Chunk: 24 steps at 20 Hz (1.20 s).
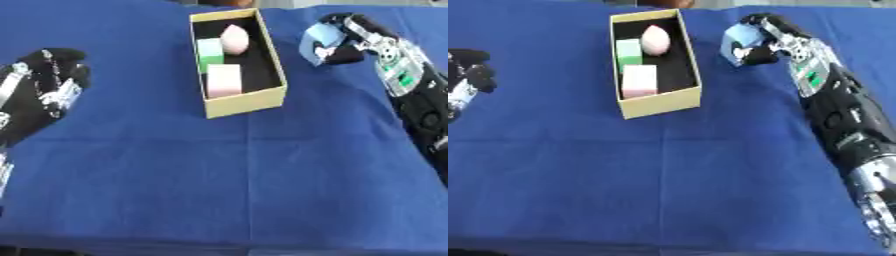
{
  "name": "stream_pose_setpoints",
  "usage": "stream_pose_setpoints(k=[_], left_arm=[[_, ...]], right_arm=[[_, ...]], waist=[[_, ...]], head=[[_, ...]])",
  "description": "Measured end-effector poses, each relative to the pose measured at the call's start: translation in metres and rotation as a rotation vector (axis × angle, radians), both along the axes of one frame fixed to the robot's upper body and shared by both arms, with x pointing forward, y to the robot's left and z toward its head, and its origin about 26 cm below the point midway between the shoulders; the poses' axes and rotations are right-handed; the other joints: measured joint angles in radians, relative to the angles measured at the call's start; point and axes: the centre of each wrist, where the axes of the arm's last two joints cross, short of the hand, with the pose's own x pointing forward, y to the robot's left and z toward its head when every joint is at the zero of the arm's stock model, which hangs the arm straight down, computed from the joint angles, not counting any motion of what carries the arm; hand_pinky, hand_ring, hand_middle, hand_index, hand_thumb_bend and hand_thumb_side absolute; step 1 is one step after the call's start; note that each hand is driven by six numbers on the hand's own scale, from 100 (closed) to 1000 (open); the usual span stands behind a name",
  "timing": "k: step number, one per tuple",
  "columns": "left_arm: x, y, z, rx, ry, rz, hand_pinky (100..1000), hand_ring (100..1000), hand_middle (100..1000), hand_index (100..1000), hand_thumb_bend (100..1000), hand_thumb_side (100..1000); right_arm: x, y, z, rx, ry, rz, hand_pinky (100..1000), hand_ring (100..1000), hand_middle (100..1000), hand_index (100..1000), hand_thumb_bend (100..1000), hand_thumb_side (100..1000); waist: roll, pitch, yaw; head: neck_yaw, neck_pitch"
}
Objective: Pick up objects on the table and place them in the box.
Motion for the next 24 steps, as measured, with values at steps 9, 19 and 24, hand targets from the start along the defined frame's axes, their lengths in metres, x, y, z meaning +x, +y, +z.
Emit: stream_pose_setpoints(k=[9, 19, 24], left_arm=[[0.001, 0.001, -0.001, 0.000, 0.005, 0.002, 655, 608, 587, 774, 241, 533], [0.001, 0.001, -0.001, 0.000, 0.005, 0.002, 655, 608, 588, 774, 237, 532], [0.001, 0.001, -0.001, -0.001, 0.005, 0.002, 655, 609, 589, 774, 236, 533]], right_arm=[[-0.003, -0.013, 0.002, 0.132, -0.048, -0.050, 546, 607, 471, 891, 100, 247], [-0.006, 0.017, 0.044, 0.062, -0.138, 0.156, 560, 620, 481, 899, 100, 143], [-0.010, 0.059, 0.065, -0.045, -0.144, 0.350, 570, 625, 485, 902, 100, 147]], waist=[[-0.002, -0.001, -0.010], [-0.004, -0.003, -0.015], [-0.004, -0.006, -0.013]], head=[[0.005, 0.000], [0.008, 0.004], [0.003, 0.005]])
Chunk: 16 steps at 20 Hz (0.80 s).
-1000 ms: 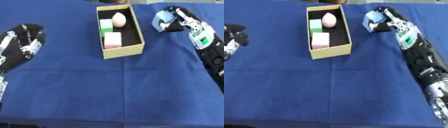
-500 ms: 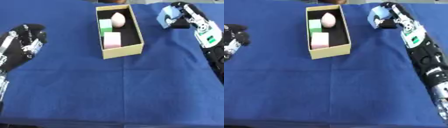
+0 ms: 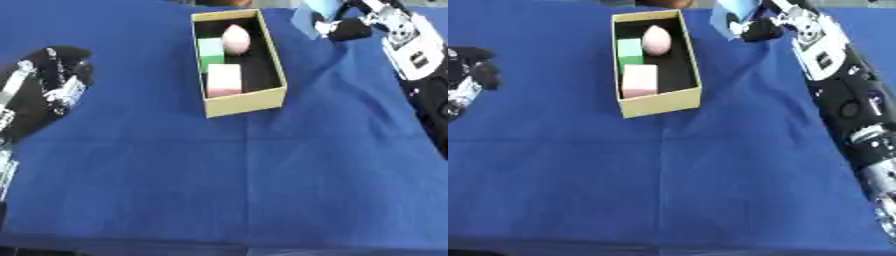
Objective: Pick up objects on the table and place them in the box.
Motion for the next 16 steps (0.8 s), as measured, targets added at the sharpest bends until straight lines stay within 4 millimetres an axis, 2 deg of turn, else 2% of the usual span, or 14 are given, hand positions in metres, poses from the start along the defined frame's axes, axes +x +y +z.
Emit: stream_pose_setpoints(k=[7, 8, 9, 10, 11, 12, 16], left_arm=[[0.000, 0.000, 0.000, 0.002, 0.001, -0.007, 656, 609, 589, 773, 235, 533], [0.000, 0.000, 0.000, 0.002, 0.001, -0.007, 656, 609, 589, 773, 235, 534], [0.000, -0.001, 0.000, 0.001, 0.002, -0.008, 656, 609, 589, 773, 235, 534], [0.000, -0.001, -0.001, -0.001, 0.002, -0.010, 656, 609, 589, 773, 235, 535], [0.000, -0.002, -0.001, -0.003, 0.003, -0.012, 656, 609, 589, 773, 235, 535], [0.000, -0.002, -0.001, -0.003, 0.004, -0.014, 656, 609, 589, 773, 234, 535], [0.000, -0.003, -0.002, -0.001, 0.005, -0.017, 656, 609, 589, 773, 233, 536]], right_arm=[[-0.002, 0.050, -0.005, -0.137, 0.063, 0.158, 608, 649, 523, 917, 100, 172], [-0.002, 0.055, -0.007, -0.159, 0.070, 0.169, 631, 679, 585, 934, 100, 218], [-0.002, 0.059, -0.009, -0.180, 0.074, 0.176, 636, 684, 595, 937, 100, 229], [-0.002, 0.062, -0.011, -0.202, 0.076, 0.178, 702, 763, 735, 959, 100, 314], [-0.002, 0.065, -0.013, -0.223, 0.074, 0.176, 714, 777, 756, 966, 100, 345], [-0.002, 0.068, -0.014, -0.244, 0.066, 0.173, 749, 824, 830, 980, 100, 423], [-0.002, 0.072, -0.017, -0.313, 0.007, 0.138, 821, 925, 958, 995, 100, 524]], waist=[[0.000, 0.000, 0.011], [0.000, 0.000, 0.012], [0.000, 0.000, 0.012], [0.000, 0.000, 0.013], [0.000, 0.000, 0.015], [0.000, 0.000, 0.017], [0.000, 0.000, 0.017]], head=[[-0.016, 0.002], [-0.018, 0.002], [-0.020, 0.002], [-0.022, 0.002], [-0.023, 0.002], [-0.024, 0.002], [-0.027, 0.001]])
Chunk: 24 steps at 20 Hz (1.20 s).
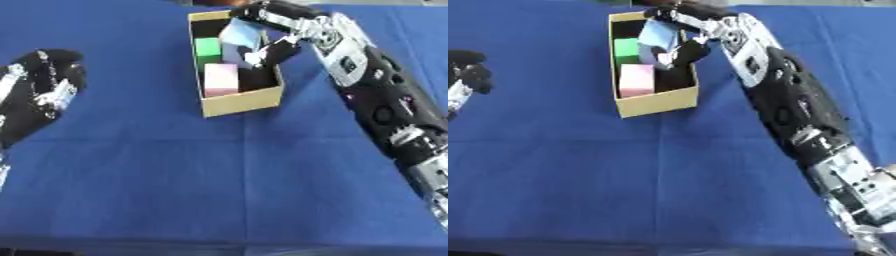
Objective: Pick up objects on the table and place them in the box.
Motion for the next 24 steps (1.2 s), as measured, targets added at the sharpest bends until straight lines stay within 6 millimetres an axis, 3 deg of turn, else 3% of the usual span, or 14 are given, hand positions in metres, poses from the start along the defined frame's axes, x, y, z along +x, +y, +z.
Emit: stream_pose_setpoints(k=[6, 16, 24], left_arm=[[0.000, 0.000, 0.000, 0.000, 0.000, 0.000, 656, 609, 590, 773, 232, 536], [0.001, 0.001, -0.002, 0.000, 0.007, 0.003, 656, 609, 590, 774, 230, 537], [-0.001, 0.004, -0.007, -0.003, 0.022, 0.018, 656, 609, 590, 772, 227, 541]], right_arm=[[0.001, -0.002, -0.002, -0.010, -0.085, -0.029, 876, 993, 1000, 1000, 100, 534], [0.000, -0.002, 0.002, -0.001, -0.141, -0.035, 908, 1000, 1000, 1000, 128, 532], [-0.013, -0.008, 0.019, 0.070, -0.205, 0.025, 872, 976, 964, 979, 100, 437]], waist=[[0.000, 0.000, 0.000], [0.000, -0.012, -0.011], [0.000, -0.025, -0.044]], head=[[-0.003, 0.000], [-0.003, 0.000], [0.010, 0.000]])
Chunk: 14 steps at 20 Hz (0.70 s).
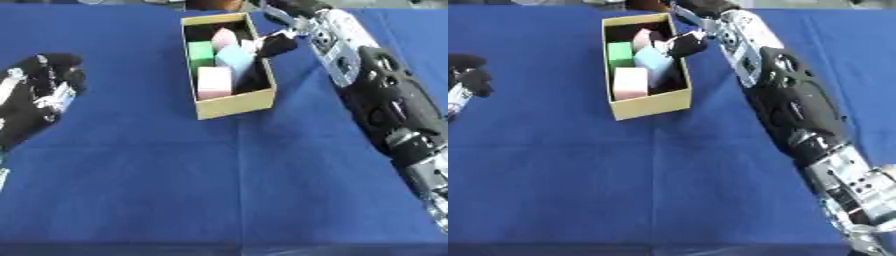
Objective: Pick up objects on the table and place them in the box.
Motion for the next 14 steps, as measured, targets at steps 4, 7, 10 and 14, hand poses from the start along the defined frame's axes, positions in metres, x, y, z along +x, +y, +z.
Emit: stream_pose_setpoints(k=[4, 7, 10, 14], left_arm=[[-0.001, 0.005, -0.005, -0.007, 0.013, 0.025, 655, 609, 590, 771, 229, 546], [-0.003, 0.008, -0.008, -0.013, 0.020, 0.042, 655, 608, 590, 771, 229, 549], [-0.004, 0.011, -0.012, -0.017, 0.033, 0.060, 655, 608, 590, 770, 229, 551], [-0.005, 0.012, -0.017, -0.030, 0.044, 0.073, 654, 607, 588, 767, 227, 552]], right_arm=[[-0.024, -0.016, 0.013, 0.116, -0.036, 0.079, 862, 948, 932, 979, 100, 312], [-0.049, -0.032, 0.022, 0.185, -0.057, 0.126, 856, 937, 921, 979, 100, 276], [-0.077, -0.046, 0.025, 0.234, -0.070, 0.150, 850, 925, 909, 979, 100, 261], [-0.106, -0.061, 0.019, 0.284, -0.075, 0.144, 847, 915, 885, 974, 100, 233]], waist=[[0.000, -0.005, -0.032], [-0.001, -0.011, -0.054], [-0.001, -0.013, -0.072], [-0.001, -0.017, -0.093]], head=[[0.020, 0.000], [0.036, 0.001], [0.051, 0.001], [0.068, 0.001]])
